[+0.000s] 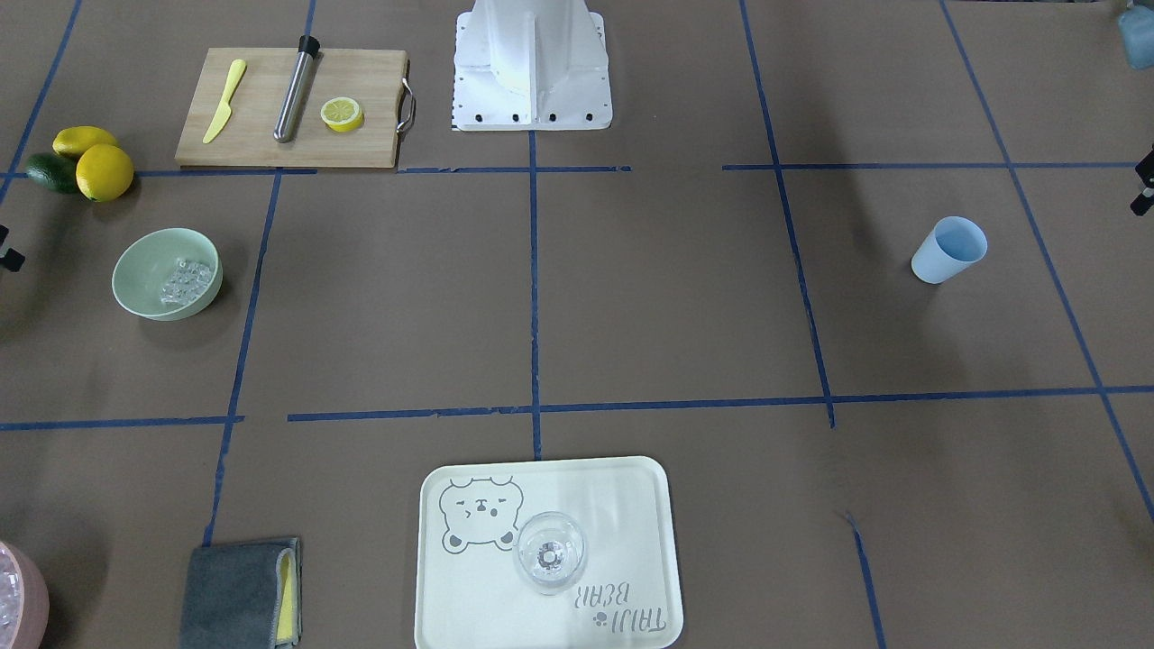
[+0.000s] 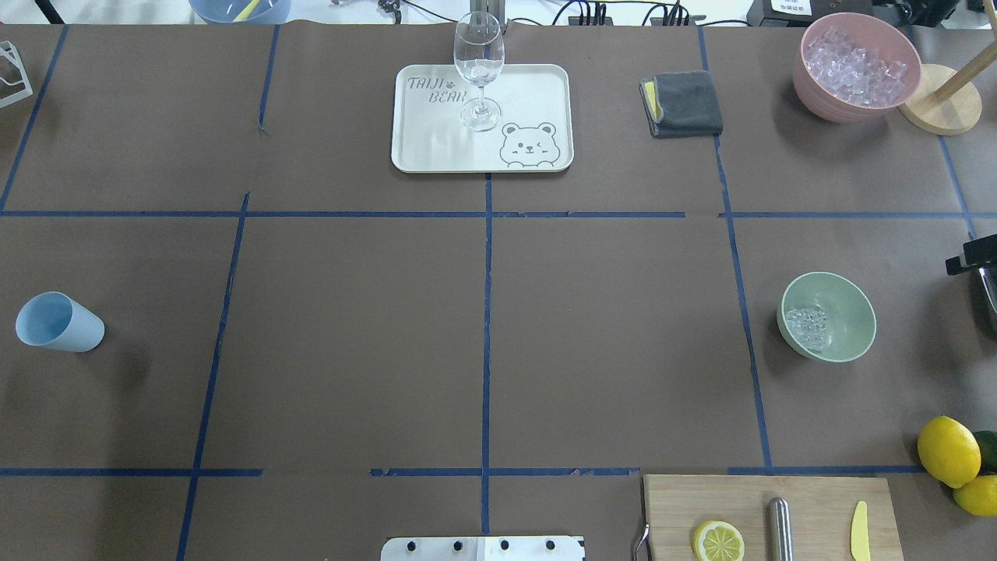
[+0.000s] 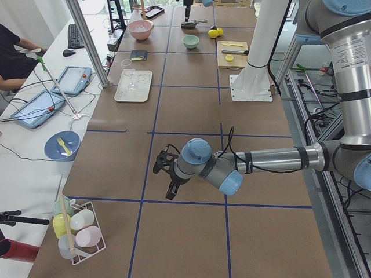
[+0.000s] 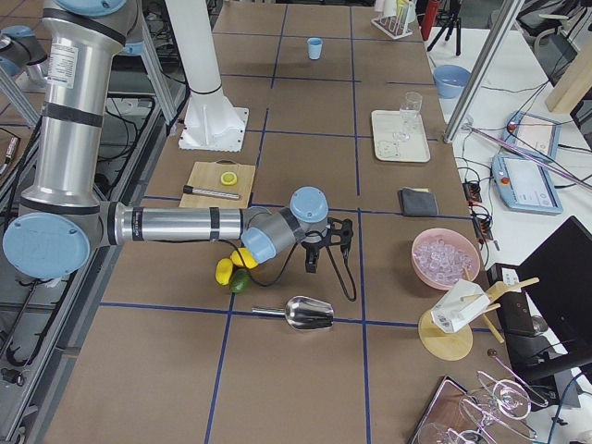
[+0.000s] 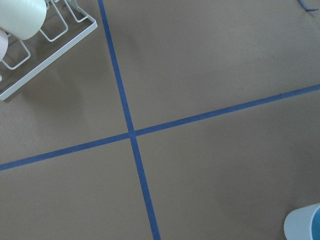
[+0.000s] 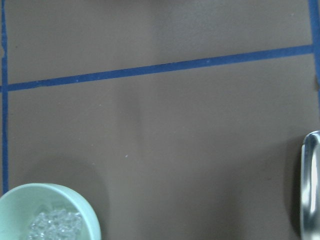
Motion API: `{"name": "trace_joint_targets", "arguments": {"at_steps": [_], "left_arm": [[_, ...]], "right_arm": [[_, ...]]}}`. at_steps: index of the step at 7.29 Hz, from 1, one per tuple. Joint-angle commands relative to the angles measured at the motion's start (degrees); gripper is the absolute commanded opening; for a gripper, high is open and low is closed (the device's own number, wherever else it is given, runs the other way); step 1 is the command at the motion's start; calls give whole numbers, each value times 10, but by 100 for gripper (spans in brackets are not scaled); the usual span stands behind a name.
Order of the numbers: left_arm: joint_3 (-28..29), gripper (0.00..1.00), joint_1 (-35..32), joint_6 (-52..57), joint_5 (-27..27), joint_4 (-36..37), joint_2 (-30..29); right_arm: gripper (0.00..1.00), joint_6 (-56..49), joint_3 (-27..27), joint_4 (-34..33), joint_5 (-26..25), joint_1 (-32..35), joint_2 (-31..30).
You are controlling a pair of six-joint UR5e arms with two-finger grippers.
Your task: Pour ice into bowl
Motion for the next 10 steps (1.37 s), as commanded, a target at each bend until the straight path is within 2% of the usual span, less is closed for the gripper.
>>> {"name": "trace_joint_targets", "arguments": {"at_steps": [1,3,5,8,10], "left_arm": [[-8,100,-65,120,-1,192,-40],[-14,100,-102,185,0,371,-106],[-39,100,-113,214,-3,397,-83],[-43,100,-111,192,-8,424,-94],[-77,100,-111,192,-31,510,-110]], "right_arm": [[100,-143,-48,-23,0,61,-2],[100,-238,-42,-100,1,113,1],[100,-253,-4,-163,12,105,2],[100,-271,-1,-172,13,92,1],[100,-272,7,-195,32,92,3]]}}
